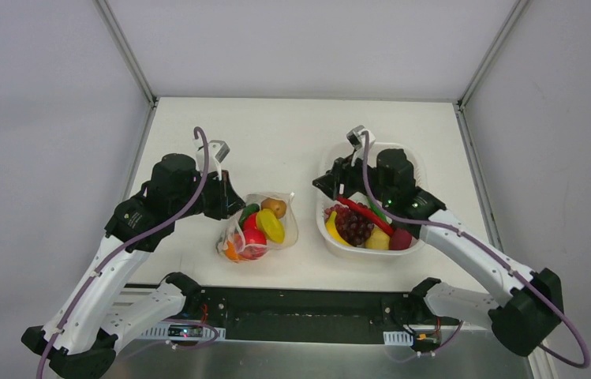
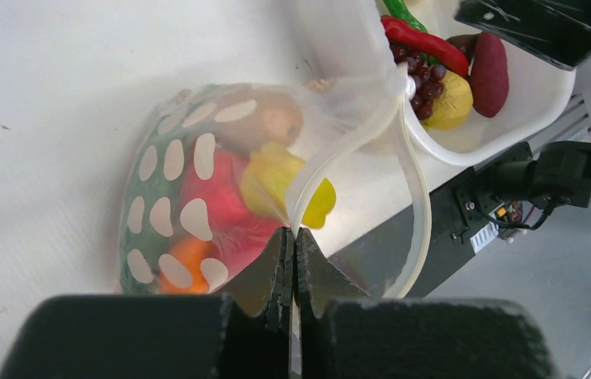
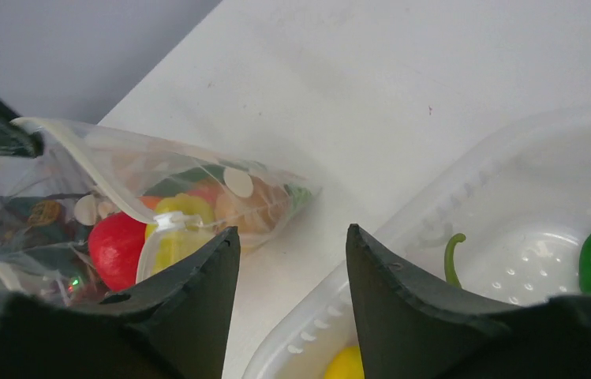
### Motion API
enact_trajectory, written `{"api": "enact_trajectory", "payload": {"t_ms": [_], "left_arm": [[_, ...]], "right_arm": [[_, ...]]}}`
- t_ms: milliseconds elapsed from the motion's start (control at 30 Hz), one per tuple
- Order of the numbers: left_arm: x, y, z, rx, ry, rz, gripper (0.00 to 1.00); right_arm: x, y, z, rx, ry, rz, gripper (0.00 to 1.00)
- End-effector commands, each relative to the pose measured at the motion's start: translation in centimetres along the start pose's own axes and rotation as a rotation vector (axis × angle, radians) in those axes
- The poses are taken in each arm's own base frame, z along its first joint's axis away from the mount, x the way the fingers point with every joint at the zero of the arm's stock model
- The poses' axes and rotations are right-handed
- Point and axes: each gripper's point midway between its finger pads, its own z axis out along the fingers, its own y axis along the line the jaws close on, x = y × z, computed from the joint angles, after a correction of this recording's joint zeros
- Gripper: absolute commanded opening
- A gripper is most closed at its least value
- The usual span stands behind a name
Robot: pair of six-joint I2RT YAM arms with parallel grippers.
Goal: Place the food in the zip-top bag and seal the zipper
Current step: Adjust the zipper food storage bag at the center of the board.
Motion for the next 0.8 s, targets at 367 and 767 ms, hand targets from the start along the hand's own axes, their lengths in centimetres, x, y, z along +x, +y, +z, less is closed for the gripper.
{"api": "enact_trajectory", "payload": {"t_ms": [367,767], "left_arm": [[-2.0,0.2,-1.2,-0.038,-0.094,-0.035,0.00],[-1.2,0.8,-0.5,-0.056,-0.069,-0.045,0.00]], "right_arm": [[-2.5,-7.8,-6.5,0.570,-0.072,0.154,0.68],[4.8,-17.9,-6.8,0.917,0.199,0.276,0.84]]}}
